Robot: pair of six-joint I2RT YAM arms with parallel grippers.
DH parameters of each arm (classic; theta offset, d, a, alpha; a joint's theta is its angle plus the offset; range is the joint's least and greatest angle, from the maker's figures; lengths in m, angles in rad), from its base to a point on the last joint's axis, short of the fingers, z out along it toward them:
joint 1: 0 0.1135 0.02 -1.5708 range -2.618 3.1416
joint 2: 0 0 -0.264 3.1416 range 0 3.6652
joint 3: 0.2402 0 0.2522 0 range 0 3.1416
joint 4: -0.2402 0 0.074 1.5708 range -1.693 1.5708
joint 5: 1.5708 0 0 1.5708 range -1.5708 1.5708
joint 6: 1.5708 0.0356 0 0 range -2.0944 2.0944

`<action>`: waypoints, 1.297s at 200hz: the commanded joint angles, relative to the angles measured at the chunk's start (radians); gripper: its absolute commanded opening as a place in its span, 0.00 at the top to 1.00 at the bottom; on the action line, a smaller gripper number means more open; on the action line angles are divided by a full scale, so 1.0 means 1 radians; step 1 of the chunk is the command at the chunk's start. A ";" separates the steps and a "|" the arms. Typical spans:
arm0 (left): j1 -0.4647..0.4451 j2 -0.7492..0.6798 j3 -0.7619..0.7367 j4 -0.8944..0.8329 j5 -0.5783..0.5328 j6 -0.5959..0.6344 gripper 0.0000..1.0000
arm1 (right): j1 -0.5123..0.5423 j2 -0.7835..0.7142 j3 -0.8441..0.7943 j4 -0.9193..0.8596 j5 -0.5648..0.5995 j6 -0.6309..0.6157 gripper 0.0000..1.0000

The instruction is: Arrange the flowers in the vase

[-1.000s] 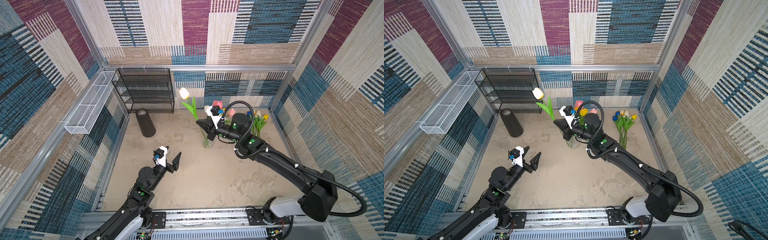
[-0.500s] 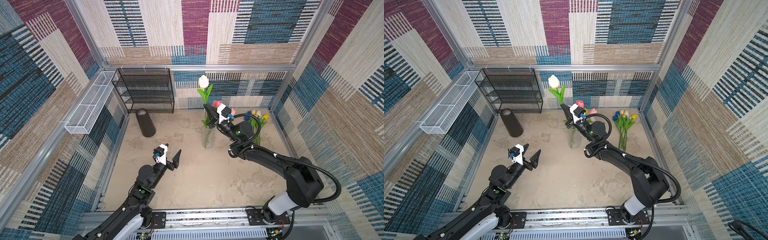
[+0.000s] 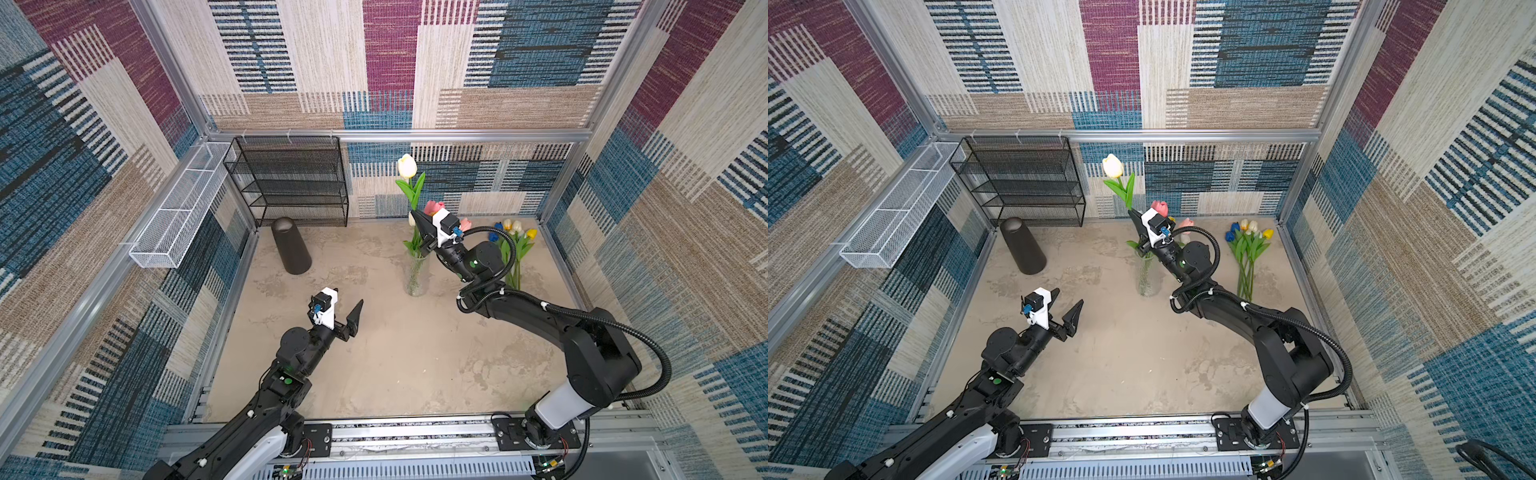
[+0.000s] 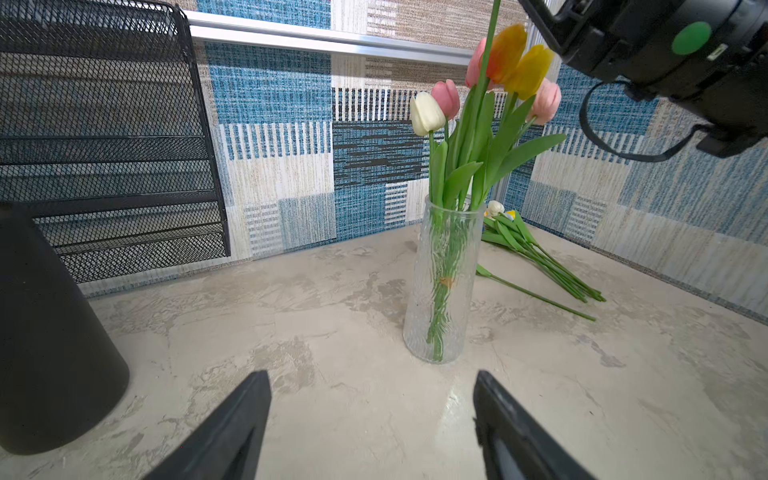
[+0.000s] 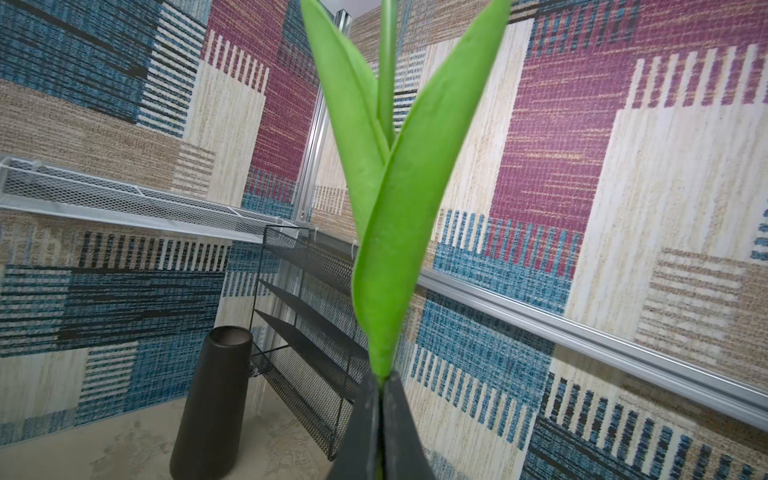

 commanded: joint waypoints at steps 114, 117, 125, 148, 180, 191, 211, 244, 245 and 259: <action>0.001 0.015 -0.002 0.068 0.021 -0.005 0.20 | -0.001 -0.109 -0.138 0.059 -0.122 0.078 1.00; 0.001 0.017 -0.002 0.070 0.022 -0.006 0.20 | -0.001 -0.106 -0.139 0.064 -0.119 0.077 1.00; 0.001 0.020 -0.002 0.074 0.024 -0.005 0.20 | -0.001 -0.094 -0.142 0.086 -0.105 0.072 1.00; 0.001 0.019 0.003 0.064 0.031 -0.008 0.20 | -0.001 -0.070 -0.147 0.162 -0.063 0.064 1.00; 0.001 0.017 0.000 0.063 0.021 -0.005 0.20 | -0.002 -0.022 -0.114 0.177 -0.028 0.026 1.00; 0.001 0.017 0.001 0.061 0.020 -0.005 0.20 | -0.002 -0.012 -0.109 0.181 -0.016 0.016 1.00; 0.001 0.016 0.000 0.054 0.017 -0.002 0.20 | -0.005 0.008 -0.099 0.176 -0.008 0.010 1.00; 0.001 0.020 -0.002 0.057 0.013 0.002 0.20 | -0.007 0.024 -0.100 0.171 0.001 -0.005 1.00; 0.001 0.020 -0.002 0.057 0.012 0.002 0.20 | -0.007 0.025 -0.100 0.171 0.001 -0.005 1.00; 0.002 0.025 -0.001 0.058 0.012 0.003 0.20 | -0.007 0.032 -0.111 0.176 -0.007 -0.006 1.00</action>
